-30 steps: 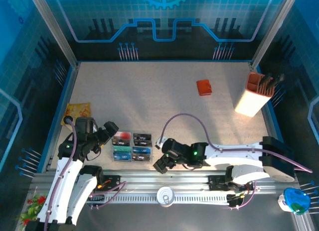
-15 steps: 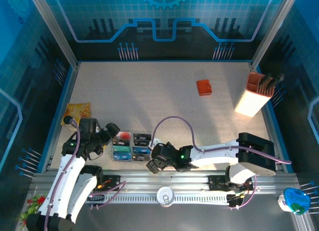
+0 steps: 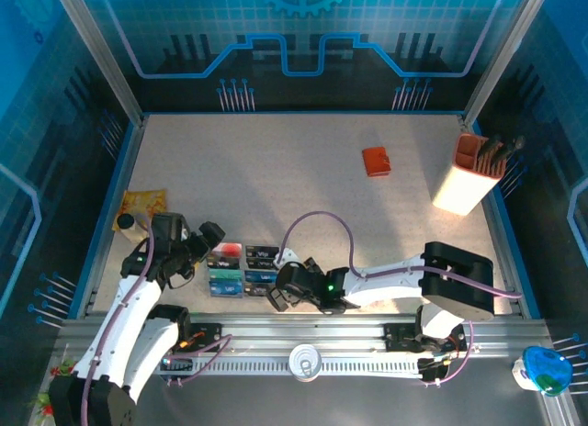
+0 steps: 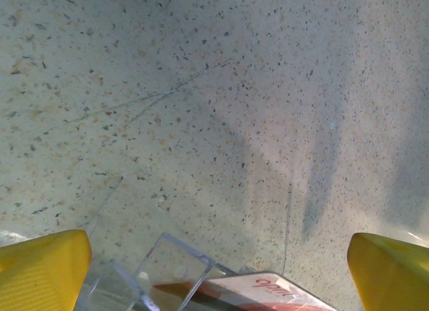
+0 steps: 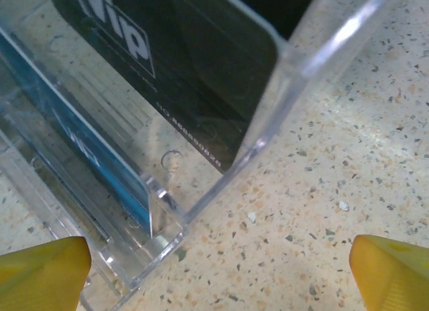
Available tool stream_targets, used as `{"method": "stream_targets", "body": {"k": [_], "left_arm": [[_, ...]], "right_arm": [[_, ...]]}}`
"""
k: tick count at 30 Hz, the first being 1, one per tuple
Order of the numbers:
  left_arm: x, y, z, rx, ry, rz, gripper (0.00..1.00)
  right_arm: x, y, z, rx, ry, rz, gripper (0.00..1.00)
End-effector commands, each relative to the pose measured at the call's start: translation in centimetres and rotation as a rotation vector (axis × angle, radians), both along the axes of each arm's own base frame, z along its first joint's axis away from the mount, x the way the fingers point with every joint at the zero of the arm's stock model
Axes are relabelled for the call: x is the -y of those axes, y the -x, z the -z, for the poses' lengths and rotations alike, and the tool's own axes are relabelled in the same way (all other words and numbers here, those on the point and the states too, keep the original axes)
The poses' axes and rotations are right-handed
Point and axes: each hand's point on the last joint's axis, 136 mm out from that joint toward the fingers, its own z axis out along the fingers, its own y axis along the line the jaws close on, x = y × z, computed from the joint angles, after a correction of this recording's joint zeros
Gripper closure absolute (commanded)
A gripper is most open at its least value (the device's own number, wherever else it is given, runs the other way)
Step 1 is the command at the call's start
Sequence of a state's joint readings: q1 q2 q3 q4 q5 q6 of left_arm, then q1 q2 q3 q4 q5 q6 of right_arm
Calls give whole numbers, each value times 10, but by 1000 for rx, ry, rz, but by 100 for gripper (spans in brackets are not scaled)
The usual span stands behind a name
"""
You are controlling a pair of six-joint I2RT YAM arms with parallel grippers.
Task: Put the credit cards into the card holder
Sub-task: Move the storage box to the center of the table.
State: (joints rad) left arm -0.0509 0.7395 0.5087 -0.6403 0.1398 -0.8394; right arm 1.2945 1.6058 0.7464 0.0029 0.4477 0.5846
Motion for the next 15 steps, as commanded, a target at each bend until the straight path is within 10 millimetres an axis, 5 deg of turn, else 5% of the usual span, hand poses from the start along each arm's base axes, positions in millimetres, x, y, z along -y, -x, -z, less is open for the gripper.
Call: {"method": "stream_targets", "body": {"k": [1, 15], "left_arm": [[9, -6, 2, 16, 34, 32, 1], [32, -38, -2, 52, 60, 51, 1]], "right_arm": [[0, -20, -7, 42, -24, 82, 0], [26, -56, 3, 35, -1, 176, 0]]}}
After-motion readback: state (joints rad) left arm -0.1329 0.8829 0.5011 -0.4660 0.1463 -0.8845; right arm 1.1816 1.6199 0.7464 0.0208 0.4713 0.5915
